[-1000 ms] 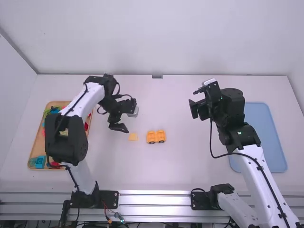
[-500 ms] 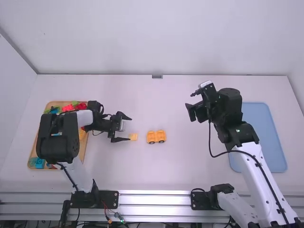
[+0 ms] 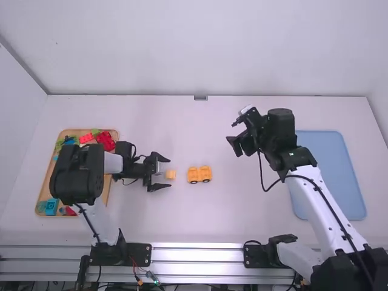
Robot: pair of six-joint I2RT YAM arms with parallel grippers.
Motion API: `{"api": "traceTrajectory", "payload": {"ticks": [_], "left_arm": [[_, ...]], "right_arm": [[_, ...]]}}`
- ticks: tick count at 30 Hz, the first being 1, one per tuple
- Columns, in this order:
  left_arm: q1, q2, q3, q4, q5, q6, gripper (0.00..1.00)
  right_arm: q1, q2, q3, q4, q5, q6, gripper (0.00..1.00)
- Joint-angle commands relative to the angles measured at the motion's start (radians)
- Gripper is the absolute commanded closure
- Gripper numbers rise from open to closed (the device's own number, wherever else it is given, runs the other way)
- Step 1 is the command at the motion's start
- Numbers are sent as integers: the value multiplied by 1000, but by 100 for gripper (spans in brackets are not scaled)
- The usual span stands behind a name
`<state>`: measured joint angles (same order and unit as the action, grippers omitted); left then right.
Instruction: Assemble lego blocks to make yellow taxi
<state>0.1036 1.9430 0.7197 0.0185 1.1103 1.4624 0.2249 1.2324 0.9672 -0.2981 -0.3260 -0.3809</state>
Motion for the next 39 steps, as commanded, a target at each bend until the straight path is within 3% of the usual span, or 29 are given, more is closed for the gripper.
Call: {"api": "traceTrajectory", "payload": {"ticks": [1, 8, 10, 11, 17, 28, 34, 37, 39], "left_arm": [[-4, 51, -3, 39, 5, -132, 1], [6, 120, 72, -66, 8, -90, 1], [2, 126, 88, -119, 6, -39, 11], [-3, 127, 97, -152, 7, -2, 22], [-5, 135, 94, -156, -7, 53, 46], [-5, 135, 60, -71, 6, 53, 69], [0, 121, 76, -83, 39, 39, 70], [7, 84, 101, -149, 69, -10, 69], [-2, 47, 123, -220, 68, -26, 77]], "right_arm": [[26, 4, -6, 0, -43, -55, 2], [79, 4, -6, 3, -40, -73, 1], [78, 4, -6, 3, -41, -73, 1], [77, 4, -6, 3, -41, -73, 1], [77, 4, -6, 4, -40, -73, 1], [77, 4, -6, 7, -40, -73, 1], [77, 4, -6, -3, -39, -74, 1], [76, 15, -12, -27, -54, -168, 1], [76, 40, -42, -18, -130, -290, 2]]}}
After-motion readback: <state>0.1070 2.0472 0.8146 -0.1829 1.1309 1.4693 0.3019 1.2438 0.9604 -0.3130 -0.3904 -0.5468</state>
